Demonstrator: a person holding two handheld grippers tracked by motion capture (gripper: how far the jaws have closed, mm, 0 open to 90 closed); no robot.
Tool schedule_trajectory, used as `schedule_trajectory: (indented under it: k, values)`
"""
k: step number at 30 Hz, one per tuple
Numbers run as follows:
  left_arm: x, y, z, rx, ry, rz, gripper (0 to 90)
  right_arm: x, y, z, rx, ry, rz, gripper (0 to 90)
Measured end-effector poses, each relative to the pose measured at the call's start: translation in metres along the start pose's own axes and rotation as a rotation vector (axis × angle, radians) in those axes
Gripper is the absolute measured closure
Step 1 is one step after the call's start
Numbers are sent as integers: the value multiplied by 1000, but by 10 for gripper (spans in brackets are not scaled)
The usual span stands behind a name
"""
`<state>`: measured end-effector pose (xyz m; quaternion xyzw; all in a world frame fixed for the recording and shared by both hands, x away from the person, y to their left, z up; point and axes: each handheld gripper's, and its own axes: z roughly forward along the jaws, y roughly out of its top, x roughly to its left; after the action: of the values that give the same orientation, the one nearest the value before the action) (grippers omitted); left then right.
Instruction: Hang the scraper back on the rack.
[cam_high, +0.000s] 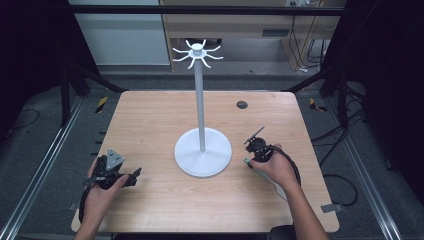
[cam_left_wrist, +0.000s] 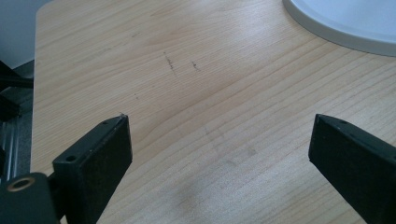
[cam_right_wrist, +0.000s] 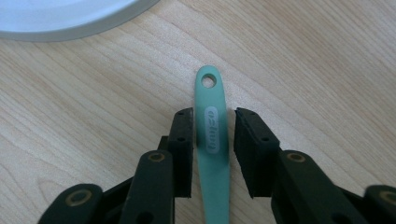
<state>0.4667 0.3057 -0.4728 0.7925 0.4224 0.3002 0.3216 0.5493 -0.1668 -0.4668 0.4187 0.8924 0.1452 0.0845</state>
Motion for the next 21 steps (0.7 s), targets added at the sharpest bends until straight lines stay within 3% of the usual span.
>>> schedule_trajectory:
  k: [11,21]
  values:
    - [0,0,0,2,-1,2,58,-3,0,1,9,31,24,734]
    - [0,0,0,1,1,2,58,-3,-1,1,5,23,-4,743]
